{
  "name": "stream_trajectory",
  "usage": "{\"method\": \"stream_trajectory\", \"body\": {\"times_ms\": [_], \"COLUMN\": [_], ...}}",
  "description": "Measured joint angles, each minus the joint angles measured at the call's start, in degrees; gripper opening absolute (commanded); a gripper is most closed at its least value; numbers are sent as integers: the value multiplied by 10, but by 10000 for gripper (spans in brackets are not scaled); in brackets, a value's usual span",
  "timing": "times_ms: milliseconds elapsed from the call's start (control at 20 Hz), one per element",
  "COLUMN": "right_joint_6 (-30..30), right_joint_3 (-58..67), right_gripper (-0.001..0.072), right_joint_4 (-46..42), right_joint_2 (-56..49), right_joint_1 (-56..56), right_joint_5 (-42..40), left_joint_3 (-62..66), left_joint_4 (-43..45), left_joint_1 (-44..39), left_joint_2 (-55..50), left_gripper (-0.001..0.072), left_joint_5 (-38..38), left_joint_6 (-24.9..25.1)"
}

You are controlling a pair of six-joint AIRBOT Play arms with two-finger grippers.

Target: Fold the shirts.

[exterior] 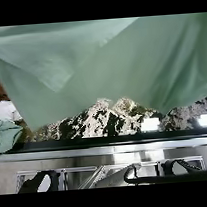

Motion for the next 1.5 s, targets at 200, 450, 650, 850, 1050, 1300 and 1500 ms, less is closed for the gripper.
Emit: {"method": "stream_trajectory", "body": {"times_ms": [200,450,650,850,1050,1300,1500], "right_joint_6": [11,43,68,138,245,297,312], "right_joint_3": [5,6,6,7,-18,-187,-339], "right_gripper": [16,17,230,230,227,417,418], "right_joint_4": [-8,-55,-76,-146,-272,-338,-352], "right_joint_2": [-147,-349,-429,-417,-364,-251,-171], "right_joint_1": [50,151,181,146,75,-6,-49], "right_joint_5": [27,-7,-23,31,137,189,190], "left_joint_3": [-93,-202,-204,-147,-118,-217,-311], "left_joint_4": [41,105,117,123,149,231,256], "left_joint_1": [-33,-60,-64,-47,3,83,136], "left_joint_2": [-87,-226,-325,-396,-414,-388,-380], "left_gripper": [13,13,300,658,658,658,658], "left_joint_5": [23,106,137,83,-5,-47,-40], "left_joint_6": [11,25,41,47,48,54,77]}}
